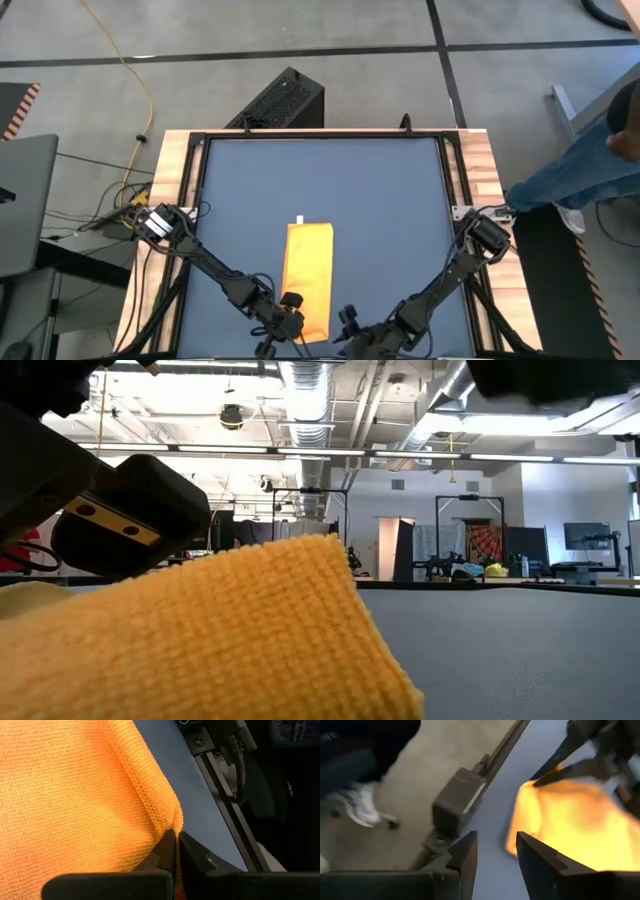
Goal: Roll towel into tight, uniform cylinder
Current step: Roll the orange towel
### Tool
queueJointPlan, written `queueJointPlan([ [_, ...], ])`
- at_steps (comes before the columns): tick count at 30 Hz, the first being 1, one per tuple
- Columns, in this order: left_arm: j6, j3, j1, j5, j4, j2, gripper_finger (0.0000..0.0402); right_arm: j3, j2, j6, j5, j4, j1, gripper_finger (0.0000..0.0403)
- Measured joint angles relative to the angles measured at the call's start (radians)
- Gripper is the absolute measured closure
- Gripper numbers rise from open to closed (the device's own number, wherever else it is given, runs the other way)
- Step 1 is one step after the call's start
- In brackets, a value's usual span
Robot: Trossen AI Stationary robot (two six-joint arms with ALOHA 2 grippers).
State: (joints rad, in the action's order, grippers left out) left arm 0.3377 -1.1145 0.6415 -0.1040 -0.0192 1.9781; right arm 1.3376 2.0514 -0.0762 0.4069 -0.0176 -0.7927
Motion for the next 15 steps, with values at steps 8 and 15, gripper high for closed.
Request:
queueJointPlan([
  [8,0.0,0.0,0.0,0.003,-0.002,0.0,0.0401,0.0,0.0,0.264,-0.002,-0.021,0.04,0.0239],
  [15,0.0,0.0,0.0,0.004,-0.002,0.0,0.0401,0.002,0.069,0.36,-0.08,-0.087,0.067,0.0242],
])
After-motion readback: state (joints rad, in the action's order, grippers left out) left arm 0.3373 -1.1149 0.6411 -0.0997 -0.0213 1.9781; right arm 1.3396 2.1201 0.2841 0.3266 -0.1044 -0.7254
